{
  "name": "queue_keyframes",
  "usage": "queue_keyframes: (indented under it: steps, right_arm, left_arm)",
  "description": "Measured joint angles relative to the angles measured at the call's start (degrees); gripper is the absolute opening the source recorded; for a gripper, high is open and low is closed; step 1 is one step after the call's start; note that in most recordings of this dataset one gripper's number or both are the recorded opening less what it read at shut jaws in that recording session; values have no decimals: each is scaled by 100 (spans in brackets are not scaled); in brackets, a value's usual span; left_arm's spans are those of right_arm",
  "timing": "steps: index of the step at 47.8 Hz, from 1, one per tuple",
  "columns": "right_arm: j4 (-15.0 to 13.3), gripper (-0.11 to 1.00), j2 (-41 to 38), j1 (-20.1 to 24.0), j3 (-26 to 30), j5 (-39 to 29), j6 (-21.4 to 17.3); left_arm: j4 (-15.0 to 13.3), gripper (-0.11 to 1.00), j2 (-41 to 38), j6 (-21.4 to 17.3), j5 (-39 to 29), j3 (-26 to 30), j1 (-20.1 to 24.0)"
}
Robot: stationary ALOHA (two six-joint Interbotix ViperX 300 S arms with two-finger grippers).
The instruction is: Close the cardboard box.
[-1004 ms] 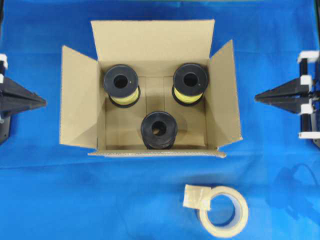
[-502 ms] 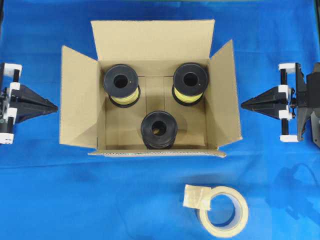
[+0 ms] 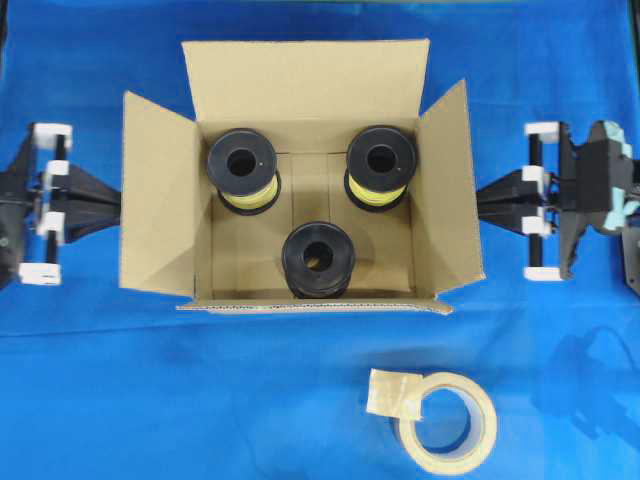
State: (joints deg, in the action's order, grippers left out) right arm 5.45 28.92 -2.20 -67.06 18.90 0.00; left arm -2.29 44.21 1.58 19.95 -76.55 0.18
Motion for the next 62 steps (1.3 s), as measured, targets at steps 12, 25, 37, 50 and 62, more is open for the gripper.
queue_keyframes:
  steps: [12,25,37,50,62]
  right_arm:
    - [0,0,-712,0,782,79,35]
    - [-9,0,-1450,-9,1362,272,44]
    - [-9,0,-1995,-123,1705,290,35]
    - [0,0,-2461,-167,1705,527,-18]
    - [79,0,-2610,-167,1661,615,-26]
  left_arm:
    - [0,0,-1441,-264,299,1011,79]
    - [0,0,-2646,-448,387,1898,360]
    - [0,0,-3261,-633,281,2320,606]
    - [0,0,-3727,-615,290,2338,677]
    - [0,0,-4087,-563,343,2461,694]
